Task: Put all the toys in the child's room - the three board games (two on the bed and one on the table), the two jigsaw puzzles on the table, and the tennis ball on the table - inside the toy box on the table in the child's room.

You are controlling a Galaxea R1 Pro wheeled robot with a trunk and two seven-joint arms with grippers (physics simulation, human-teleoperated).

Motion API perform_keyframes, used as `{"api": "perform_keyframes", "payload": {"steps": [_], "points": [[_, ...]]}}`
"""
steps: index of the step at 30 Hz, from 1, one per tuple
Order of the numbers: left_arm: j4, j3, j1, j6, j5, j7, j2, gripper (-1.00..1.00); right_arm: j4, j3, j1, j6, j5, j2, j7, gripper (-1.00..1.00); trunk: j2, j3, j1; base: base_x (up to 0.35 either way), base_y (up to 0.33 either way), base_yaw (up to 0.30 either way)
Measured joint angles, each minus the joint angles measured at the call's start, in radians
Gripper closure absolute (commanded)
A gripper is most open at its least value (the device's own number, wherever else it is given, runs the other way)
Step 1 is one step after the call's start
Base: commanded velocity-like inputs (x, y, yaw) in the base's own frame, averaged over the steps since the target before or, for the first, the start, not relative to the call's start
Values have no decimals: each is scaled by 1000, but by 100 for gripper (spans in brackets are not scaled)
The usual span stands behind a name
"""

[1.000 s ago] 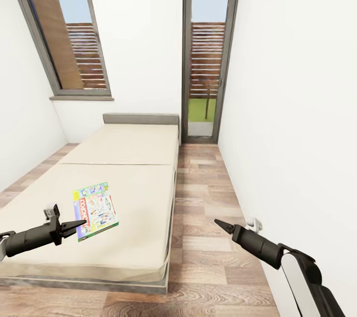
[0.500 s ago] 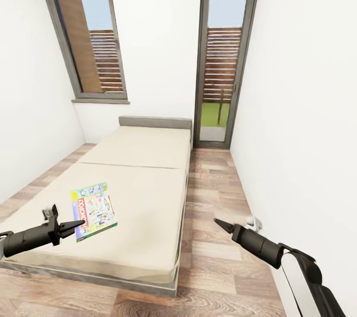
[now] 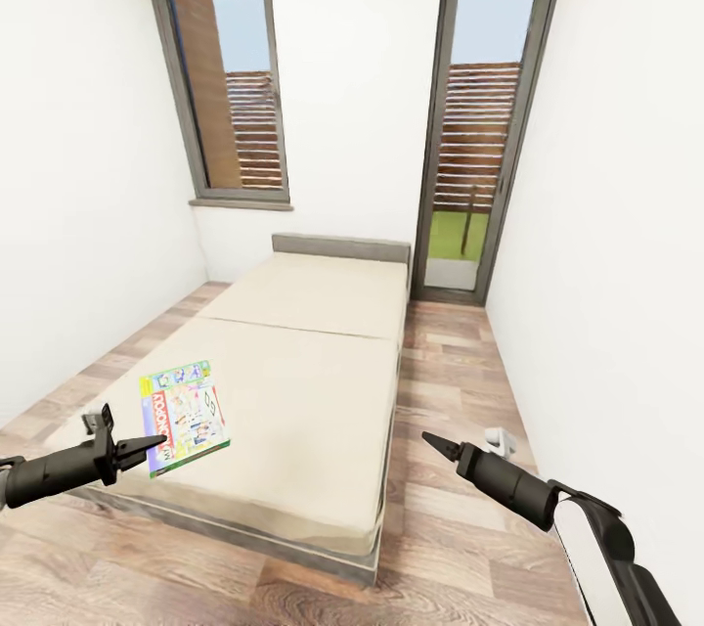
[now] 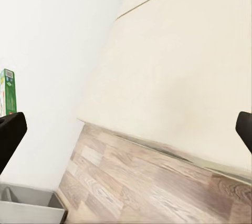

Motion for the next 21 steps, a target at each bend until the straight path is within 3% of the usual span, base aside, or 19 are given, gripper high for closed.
{"api": "perform_keyframes", "payload": {"steps": [21], "points": [[6, 1, 0, 0, -2, 1, 0, 100, 0, 2, 0, 1, 1, 6, -3, -100, 147, 87, -81, -20, 21, 239]]}}
